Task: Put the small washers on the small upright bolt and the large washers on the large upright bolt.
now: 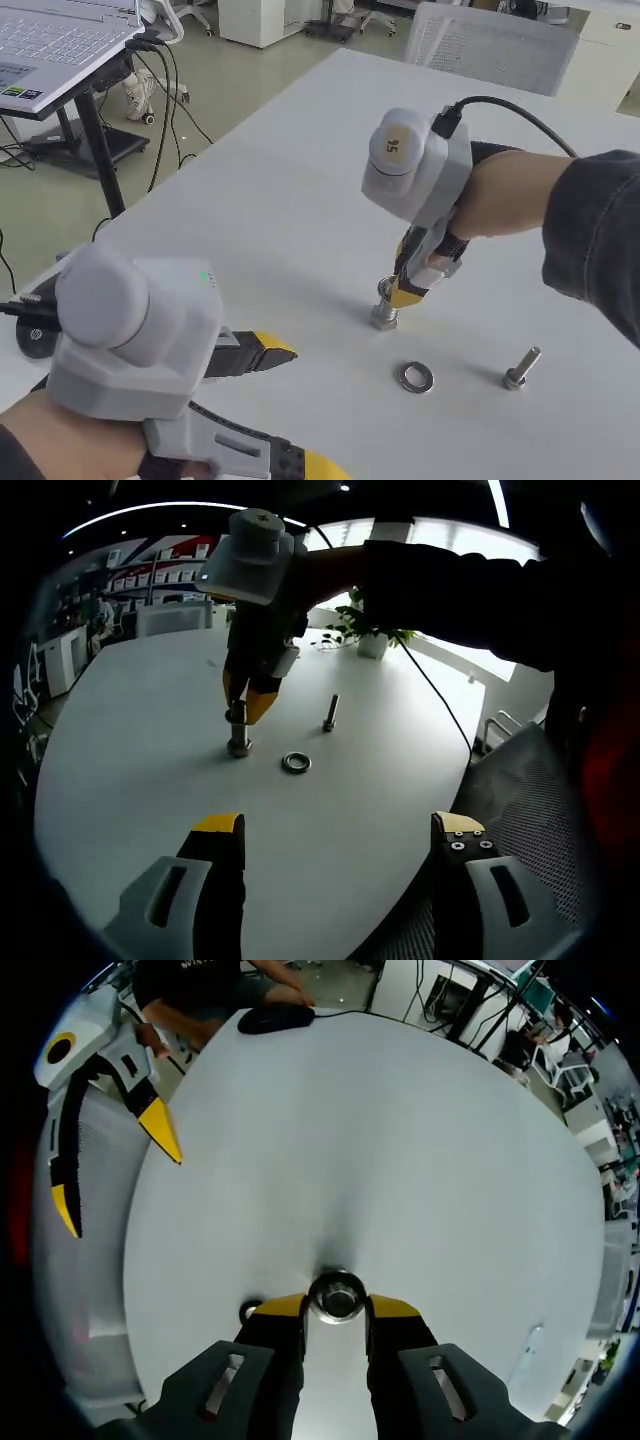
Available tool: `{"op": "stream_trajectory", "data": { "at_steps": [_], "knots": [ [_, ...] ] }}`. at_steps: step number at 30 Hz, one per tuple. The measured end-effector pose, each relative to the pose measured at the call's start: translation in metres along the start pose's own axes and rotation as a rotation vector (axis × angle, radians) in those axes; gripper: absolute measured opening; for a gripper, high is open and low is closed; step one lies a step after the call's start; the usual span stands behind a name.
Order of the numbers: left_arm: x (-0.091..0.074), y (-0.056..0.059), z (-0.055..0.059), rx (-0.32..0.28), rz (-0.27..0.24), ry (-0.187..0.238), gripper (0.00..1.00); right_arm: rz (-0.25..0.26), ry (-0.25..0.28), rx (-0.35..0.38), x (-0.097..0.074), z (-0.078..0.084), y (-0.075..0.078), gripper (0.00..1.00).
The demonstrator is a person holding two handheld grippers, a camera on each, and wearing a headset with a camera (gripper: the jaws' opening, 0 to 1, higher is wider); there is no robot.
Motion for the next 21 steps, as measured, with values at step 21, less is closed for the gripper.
{"op": "stream_trajectory", "data": {
  "at_steps": [21],
  "knots": [
    [-0.001,-0.003,0.002,-0.015,-0.007,-0.004,0.75,-0.013,-0.006,0.021,0.028,0.007,-0.003,0.24]
  ]
}}
Point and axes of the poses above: the centre of the closed fingertips' face, and the gripper's own axes: x roughly forward along the fingers, y roughly to its right, z roughly out of its underside, the point moved 6 cm from there along -x, roughly backward along the fingers, and after that the axes turned 8 degrees about -x, right-handed, at the moved point
